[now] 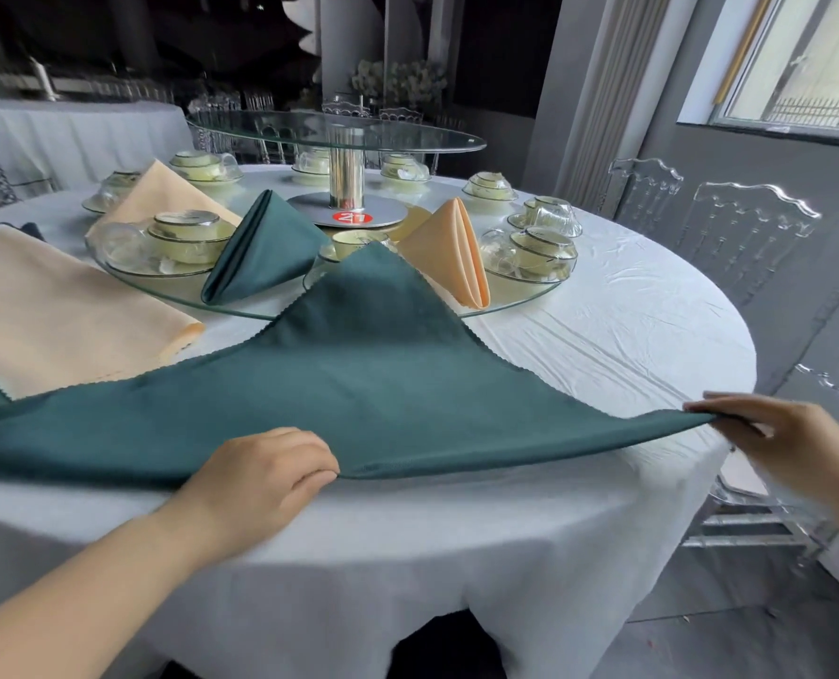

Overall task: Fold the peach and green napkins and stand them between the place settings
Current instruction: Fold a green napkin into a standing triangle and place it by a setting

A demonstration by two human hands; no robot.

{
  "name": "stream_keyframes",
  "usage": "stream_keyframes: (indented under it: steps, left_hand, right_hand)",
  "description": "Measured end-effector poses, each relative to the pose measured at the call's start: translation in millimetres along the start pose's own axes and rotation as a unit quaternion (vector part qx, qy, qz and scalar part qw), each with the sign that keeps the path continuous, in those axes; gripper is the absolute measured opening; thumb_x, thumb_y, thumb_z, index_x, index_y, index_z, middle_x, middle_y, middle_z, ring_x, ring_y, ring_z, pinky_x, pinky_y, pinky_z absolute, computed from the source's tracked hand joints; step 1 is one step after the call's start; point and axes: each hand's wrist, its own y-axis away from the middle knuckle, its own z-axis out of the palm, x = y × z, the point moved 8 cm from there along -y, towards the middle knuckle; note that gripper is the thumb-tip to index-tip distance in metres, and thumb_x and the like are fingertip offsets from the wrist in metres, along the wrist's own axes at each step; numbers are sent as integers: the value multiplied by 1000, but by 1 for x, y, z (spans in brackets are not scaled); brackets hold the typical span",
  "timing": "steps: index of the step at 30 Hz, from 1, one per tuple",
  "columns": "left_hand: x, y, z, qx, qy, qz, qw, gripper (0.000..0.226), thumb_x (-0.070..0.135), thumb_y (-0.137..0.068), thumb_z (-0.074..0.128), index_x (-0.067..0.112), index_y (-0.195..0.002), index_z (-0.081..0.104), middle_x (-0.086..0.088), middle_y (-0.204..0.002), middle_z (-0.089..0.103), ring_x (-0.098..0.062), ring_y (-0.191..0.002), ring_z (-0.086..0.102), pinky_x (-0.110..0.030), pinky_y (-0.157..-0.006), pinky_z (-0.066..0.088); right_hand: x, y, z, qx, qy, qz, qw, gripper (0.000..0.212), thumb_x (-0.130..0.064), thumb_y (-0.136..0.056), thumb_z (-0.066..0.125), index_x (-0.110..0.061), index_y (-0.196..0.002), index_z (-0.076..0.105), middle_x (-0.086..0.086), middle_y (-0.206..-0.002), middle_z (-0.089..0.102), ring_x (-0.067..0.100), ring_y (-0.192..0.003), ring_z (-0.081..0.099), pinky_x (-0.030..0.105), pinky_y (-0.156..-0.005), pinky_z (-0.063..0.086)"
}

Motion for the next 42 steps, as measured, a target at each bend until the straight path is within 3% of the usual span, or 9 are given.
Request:
stream_keyframes:
  steps: [3, 5, 8, 11, 15, 22, 29, 34, 42]
  left_hand:
    - [14, 13, -6, -25, 45, 11, 999, 10, 37, -85, 41, 33, -78, 48, 20, -78, 58, 5, -70, 50, -14, -60, 40]
    - [22, 12, -8, -55, 74, -4, 996, 25, 51, -82, 37, 38, -84, 58, 28, -91, 60, 8, -84, 52, -13, -71, 41]
    - [10, 11, 10, -148, 35, -125, 980, 121, 88, -44, -22, 37, -135, 39, 30, -133, 26, 8, -130, 23, -7, -102, 12]
    - [2, 12, 35, -228, -19, -167, 959, 142, 81, -20, -39, 33, -146, 5, 18, -152, -3, -1, -140, -6, -15, -107, -8]
    - [2, 11, 40, -223, -32, -165, 960, 124, 79, -35, -27, 30, -146, -3, 11, -154, -11, -3, -140, -13, -19, -106, -13]
    - [2, 14, 43, -240, -33, -156, 958, 136, 72, -22, -48, 31, -146, -8, 24, -143, -20, 9, -120, -27, -15, -98, -25]
    - [-4, 6, 40, -218, 30, -154, 963, 131, 74, -25, -46, 37, -145, -6, 28, -144, -12, 17, -117, -26, -2, -86, -31]
    - [-3, -14, 14, -53, 162, -178, 969, 108, 88, -53, -17, 37, -139, 24, 37, -129, 12, 25, -117, 6, 9, -92, -2]
    - [28, -21, 41, -34, 6, -63, 997, 51, 42, -98, 3, 23, -125, 42, 4, -128, 57, -8, -122, 38, -28, -98, 27]
  right_hand:
    - [-16, 8, -29, -72, -71, -10, 995, 5, -62, -76, 58, -63, -78, 63, -29, -94, 67, -20, -87, 56, -2, -85, 38]
    - [-17, 8, -43, -96, -98, 4, 991, 48, -85, -53, 54, -51, -83, 69, -17, -101, 70, -10, -94, 60, 5, -89, 42]
    - [-48, -5, -47, -111, -210, 15, 971, 22, -56, -64, 71, -35, -72, 75, -19, -85, 71, -8, -80, 64, 2, -76, 46]
    - [-53, -33, -38, -56, -251, 48, 965, 6, -24, -77, 70, -19, -77, 67, -19, -62, 69, -9, -61, 62, -1, -63, 45]
    - [-70, -72, -4, -50, -276, 91, 955, 16, 6, -84, 53, -9, -83, 59, -18, -51, 64, -7, -51, 59, 4, -59, 49]
    - [-116, -132, 82, -92, -166, 92, 977, 26, -13, -84, 63, 7, -101, 61, 8, -85, 53, 16, -79, 46, 25, -62, 35]
    - [-149, -153, 145, -152, -96, 100, 979, 33, -20, -85, 62, -8, -61, 43, 2, -62, 35, 14, -54, 33, 13, -32, 22]
    - [-158, -171, 162, -147, -88, 101, 980, 44, -21, -85, 62, -13, -55, 31, 1, -60, 29, 13, -52, 28, 16, -38, 22]
    - [-155, -190, 180, -137, -59, 93, 984, 40, -25, -86, 60, -10, -57, 37, 4, -61, 33, 20, -58, 34, 25, -50, 24]
